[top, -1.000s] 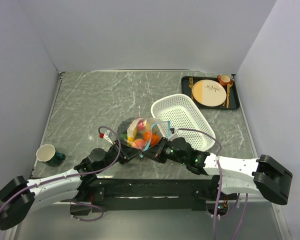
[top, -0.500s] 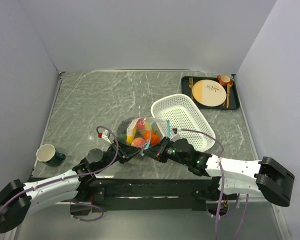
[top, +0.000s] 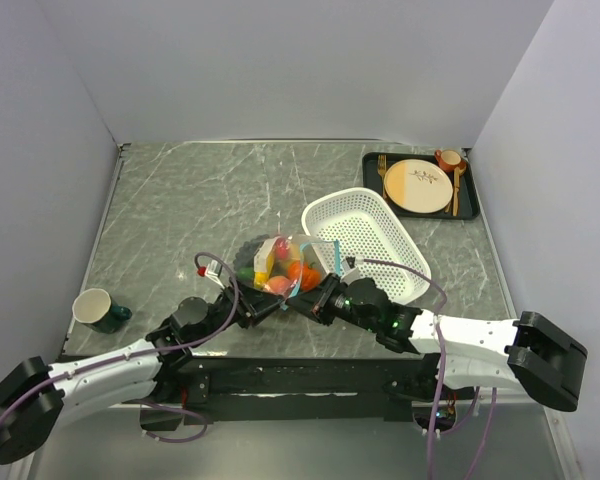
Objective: Place the food in the zip-top bag and seal the zipper
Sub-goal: Zip the zipper food storage bag at the center of the board.
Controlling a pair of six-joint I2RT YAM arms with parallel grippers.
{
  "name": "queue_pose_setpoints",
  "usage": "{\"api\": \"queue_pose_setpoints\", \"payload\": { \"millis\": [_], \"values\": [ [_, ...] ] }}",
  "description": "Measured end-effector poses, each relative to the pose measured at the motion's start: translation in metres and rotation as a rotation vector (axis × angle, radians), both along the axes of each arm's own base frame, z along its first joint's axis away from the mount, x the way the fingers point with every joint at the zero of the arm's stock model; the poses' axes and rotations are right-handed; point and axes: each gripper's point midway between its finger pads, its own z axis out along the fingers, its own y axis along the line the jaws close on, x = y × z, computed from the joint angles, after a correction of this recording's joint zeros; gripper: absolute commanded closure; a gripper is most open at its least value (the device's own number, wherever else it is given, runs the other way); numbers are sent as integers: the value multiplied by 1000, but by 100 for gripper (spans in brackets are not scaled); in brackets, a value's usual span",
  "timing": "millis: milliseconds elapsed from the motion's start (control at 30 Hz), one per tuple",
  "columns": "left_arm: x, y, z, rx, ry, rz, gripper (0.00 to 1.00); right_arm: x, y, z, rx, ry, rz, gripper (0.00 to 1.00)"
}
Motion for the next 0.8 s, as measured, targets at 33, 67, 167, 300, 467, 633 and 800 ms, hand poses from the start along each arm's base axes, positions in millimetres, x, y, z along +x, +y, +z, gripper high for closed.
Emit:
{"api": "queue_pose_setpoints", "payload": {
  "millis": [33, 67, 167, 300, 467, 633, 800],
  "values": [
    [0, 0, 2, -4, -4, 0, 57, 1, 0, 1, 4, -1, -3, 100],
    [0, 1, 4, -9, -10, 1, 59, 1, 0, 2, 9, -2, -4, 100],
    [-1, 2, 7, -16, -15, 3, 67, 1, 0, 4, 25, -7, -8, 100],
    [-1, 2, 2, -3, -7, 4, 67, 1, 0, 4, 37, -4, -11, 100],
    [0, 0, -1, 3, 0, 2, 66, 1, 1, 5, 44, -7, -10, 100],
    [0, -1, -2, 6, 2, 0, 77, 2, 2, 5, 47, -5, -8, 100],
    [1, -1, -3, 8, 3, 2, 97, 2, 2, -1, 33, 3, -9, 100]
  ]
}}
